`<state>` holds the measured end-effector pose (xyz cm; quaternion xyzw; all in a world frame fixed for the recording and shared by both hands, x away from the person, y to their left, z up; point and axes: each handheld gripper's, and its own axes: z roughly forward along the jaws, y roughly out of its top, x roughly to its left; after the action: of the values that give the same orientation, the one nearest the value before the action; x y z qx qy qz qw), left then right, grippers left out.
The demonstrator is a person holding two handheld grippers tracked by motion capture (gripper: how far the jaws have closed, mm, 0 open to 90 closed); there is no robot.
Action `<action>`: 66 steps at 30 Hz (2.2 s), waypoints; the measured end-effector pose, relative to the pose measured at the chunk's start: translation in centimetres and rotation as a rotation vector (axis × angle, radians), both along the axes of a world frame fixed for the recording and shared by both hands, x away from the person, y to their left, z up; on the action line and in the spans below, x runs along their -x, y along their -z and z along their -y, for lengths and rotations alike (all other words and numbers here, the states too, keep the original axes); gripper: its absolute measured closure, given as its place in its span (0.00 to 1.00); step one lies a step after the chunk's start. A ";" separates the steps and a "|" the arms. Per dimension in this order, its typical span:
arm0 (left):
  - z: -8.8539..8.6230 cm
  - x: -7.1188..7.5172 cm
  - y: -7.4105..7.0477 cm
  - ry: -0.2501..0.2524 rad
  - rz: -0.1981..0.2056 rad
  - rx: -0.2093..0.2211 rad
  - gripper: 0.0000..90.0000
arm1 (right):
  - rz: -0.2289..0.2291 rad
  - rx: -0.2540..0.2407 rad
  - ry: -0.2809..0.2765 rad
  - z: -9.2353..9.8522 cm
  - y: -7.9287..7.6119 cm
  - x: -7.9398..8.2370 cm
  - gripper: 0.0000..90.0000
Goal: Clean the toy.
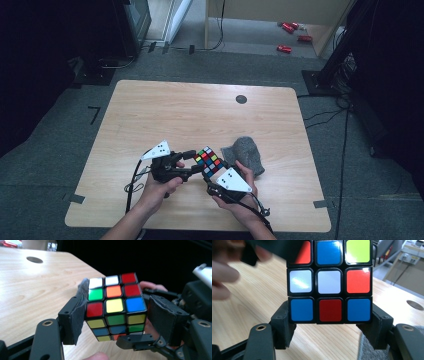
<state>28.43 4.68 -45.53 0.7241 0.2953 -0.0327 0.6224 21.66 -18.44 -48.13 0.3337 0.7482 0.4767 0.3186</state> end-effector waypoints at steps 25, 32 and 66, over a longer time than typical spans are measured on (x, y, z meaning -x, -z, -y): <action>0.9 0.6 1.3 -0.030 0.288 -0.364 0.08 | -0.070 -0.080 0.037 3.3 -1.9 -0.7 0.39; 1.3 1.1 1.8 -0.007 0.354 -0.406 0.09 | -0.141 -0.128 -0.011 3.4 -2.2 -0.9 0.38; 3.1 3.2 3.7 -0.034 0.720 -0.539 0.18 | -0.450 -0.290 -0.141 3.0 -2.4 -1.7 0.38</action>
<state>25.27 1.56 -49.24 0.8207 0.0695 0.3098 0.4750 23.35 -21.47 -45.76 0.4205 0.7455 0.5138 0.0595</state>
